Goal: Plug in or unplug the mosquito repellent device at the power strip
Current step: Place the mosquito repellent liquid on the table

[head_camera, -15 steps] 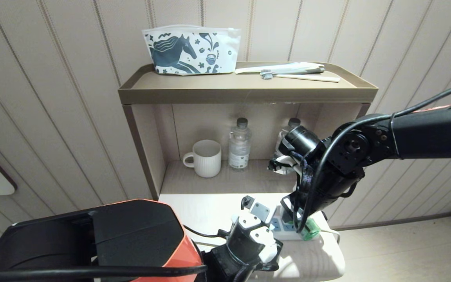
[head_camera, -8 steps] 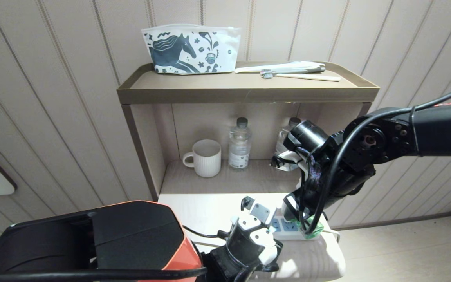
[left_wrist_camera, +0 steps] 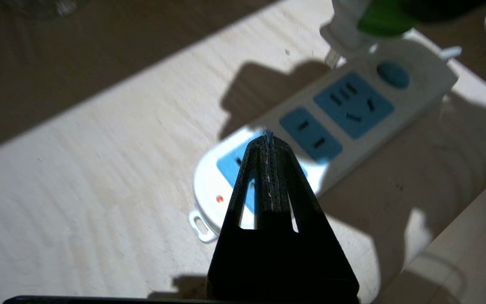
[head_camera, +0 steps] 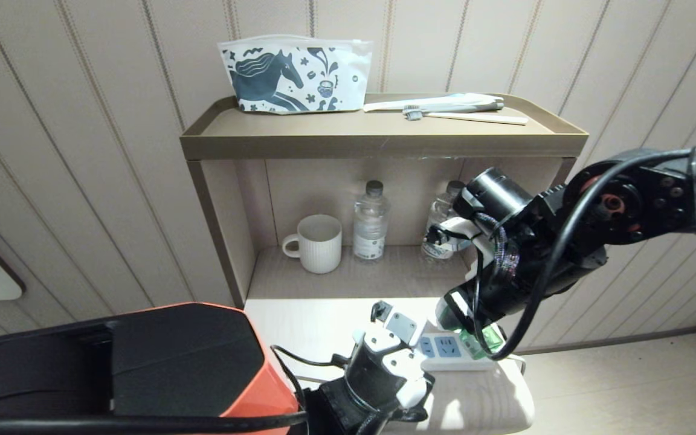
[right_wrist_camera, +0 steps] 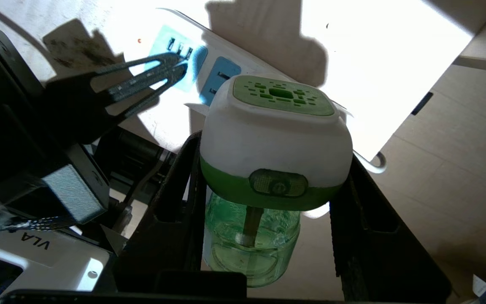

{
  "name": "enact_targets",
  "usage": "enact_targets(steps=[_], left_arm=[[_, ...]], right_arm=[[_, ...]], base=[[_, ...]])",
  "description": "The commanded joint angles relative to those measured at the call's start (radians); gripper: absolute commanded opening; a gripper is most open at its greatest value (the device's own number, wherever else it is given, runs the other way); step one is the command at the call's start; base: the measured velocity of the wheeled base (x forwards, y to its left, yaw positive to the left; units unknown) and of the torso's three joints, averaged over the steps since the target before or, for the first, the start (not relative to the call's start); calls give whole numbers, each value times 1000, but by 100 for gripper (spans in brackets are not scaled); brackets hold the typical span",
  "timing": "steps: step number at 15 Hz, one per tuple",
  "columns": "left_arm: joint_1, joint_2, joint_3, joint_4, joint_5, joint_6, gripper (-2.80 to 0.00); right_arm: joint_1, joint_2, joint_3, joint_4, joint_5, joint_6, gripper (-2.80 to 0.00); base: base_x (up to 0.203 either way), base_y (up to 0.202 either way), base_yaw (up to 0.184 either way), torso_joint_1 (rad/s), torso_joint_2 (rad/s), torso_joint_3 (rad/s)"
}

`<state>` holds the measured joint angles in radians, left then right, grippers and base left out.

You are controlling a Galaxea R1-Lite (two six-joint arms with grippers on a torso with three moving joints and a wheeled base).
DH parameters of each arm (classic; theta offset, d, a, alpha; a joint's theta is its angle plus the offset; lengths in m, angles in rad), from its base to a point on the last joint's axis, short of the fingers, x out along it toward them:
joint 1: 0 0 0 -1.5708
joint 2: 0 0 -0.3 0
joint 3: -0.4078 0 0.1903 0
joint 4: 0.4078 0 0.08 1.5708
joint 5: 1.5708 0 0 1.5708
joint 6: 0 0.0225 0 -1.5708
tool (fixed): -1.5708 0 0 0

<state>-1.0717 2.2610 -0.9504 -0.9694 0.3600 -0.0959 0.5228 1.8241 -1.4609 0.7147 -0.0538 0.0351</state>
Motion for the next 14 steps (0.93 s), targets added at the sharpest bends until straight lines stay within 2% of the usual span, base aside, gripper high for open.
enact_targets(steps=[1,6,12,14], left_arm=[[-2,-138,1,-12,16,16,-280],[-26,-379,35,26,109,99,-280],[-26,-777,177,195,240,113,-280],[13,-945,235,273,270,114,-280]], right_arm=[[-3,-76,9,6,-1,1,-280],[-4,-152,49,5,0,3,-280],[-3,-233,95,5,0,4,-280],[-3,-268,124,4,1,6,-280]], base=[[0,0,0,0,0,0],[0,0,0,0,0,0],[0,0,0,0,0,0],[0,0,0,0,0,0]])
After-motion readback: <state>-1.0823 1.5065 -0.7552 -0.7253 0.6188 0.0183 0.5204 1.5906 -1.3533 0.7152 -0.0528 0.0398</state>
